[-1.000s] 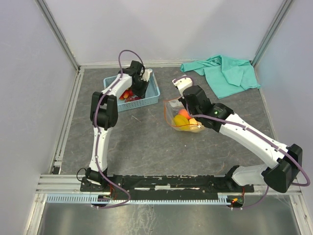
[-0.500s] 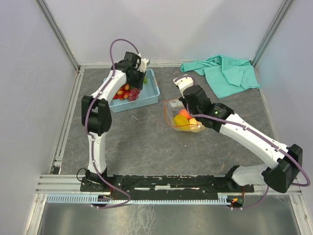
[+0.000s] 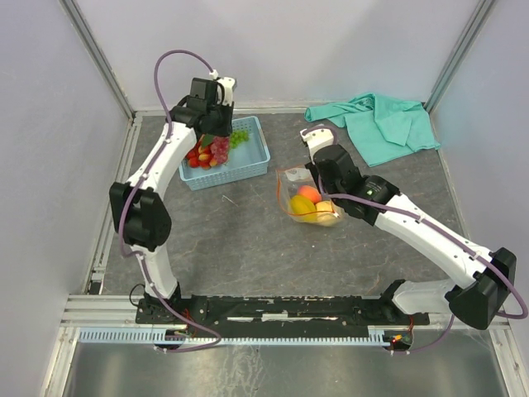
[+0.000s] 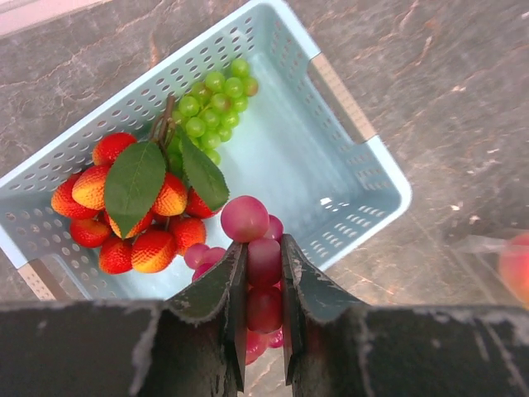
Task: Place the food in the zip-top bag and seal the zipper
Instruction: Pick up the fake fruit from the bin.
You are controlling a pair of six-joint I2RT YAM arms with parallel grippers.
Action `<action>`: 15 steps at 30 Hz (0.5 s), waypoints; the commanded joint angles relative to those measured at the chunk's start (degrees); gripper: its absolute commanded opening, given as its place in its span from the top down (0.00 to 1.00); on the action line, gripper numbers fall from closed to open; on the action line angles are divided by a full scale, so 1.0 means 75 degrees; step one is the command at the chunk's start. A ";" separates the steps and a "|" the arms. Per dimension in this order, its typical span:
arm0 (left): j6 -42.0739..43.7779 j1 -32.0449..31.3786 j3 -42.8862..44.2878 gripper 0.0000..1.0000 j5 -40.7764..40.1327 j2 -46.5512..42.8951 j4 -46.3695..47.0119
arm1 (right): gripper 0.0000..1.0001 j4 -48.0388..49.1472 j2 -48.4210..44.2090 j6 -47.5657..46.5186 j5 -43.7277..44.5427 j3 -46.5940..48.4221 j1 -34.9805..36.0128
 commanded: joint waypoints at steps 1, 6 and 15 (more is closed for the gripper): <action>-0.1026 -0.0032 -0.0437 0.97 0.0640 -0.1198 0.0966 | 0.99 0.0515 -0.0223 0.0569 0.0230 -0.0035 -0.0022; -0.1677 -0.0251 -0.1624 0.97 0.1079 -0.2450 0.1904 | 0.99 0.0616 -0.0125 0.0984 0.0075 -0.0051 -0.0028; -0.2403 -0.1118 -0.3086 0.97 0.1444 -0.4657 0.3092 | 0.99 0.0773 -0.0076 0.1512 -0.0194 -0.0180 -0.0028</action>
